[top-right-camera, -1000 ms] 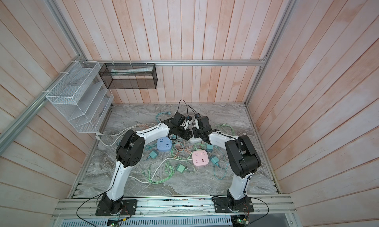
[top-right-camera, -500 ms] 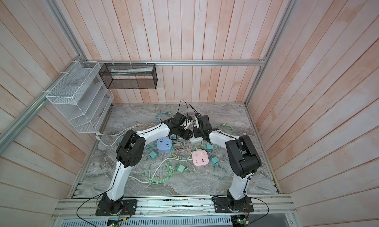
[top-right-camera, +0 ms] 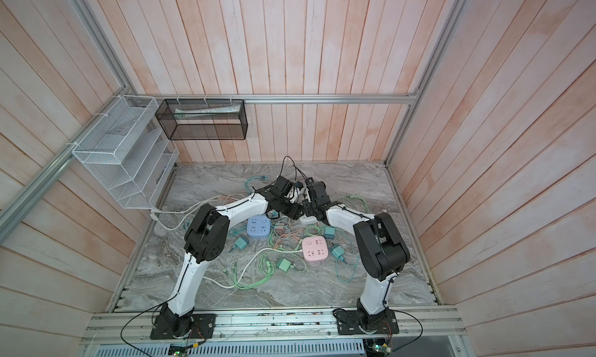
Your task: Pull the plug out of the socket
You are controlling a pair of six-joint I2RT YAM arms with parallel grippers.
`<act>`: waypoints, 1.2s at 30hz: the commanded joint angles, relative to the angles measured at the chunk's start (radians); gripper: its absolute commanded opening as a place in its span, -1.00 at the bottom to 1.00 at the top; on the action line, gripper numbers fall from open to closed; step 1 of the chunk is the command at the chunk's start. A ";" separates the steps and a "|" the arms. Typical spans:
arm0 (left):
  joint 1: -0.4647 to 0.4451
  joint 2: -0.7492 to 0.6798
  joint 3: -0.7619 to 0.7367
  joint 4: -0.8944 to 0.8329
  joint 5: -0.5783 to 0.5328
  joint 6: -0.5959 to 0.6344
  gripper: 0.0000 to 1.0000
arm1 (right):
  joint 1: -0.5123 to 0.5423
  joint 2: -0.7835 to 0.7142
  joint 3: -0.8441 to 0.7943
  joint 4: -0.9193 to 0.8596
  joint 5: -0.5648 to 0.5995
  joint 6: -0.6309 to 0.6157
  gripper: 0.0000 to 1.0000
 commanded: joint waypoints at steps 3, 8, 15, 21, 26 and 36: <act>-0.019 0.098 -0.012 -0.126 -0.031 0.014 0.48 | 0.016 -0.063 -0.013 0.124 -0.042 0.018 -0.54; -0.019 0.106 -0.003 -0.141 -0.044 0.010 0.48 | -0.010 -0.075 -0.010 0.119 -0.105 0.047 -0.54; -0.019 0.112 0.003 -0.123 -0.049 -0.005 0.48 | -0.043 -0.089 -0.073 0.152 -0.189 0.068 -0.55; -0.019 0.122 0.007 -0.133 -0.049 -0.005 0.47 | -0.030 -0.093 -0.093 0.130 -0.132 0.058 -0.57; -0.019 0.090 -0.030 -0.107 -0.061 0.001 0.48 | -0.060 -0.104 -0.084 0.103 -0.097 0.041 -0.57; -0.027 0.046 -0.058 -0.072 -0.052 0.020 0.48 | -0.196 -0.072 -0.049 0.041 -0.283 0.072 -0.54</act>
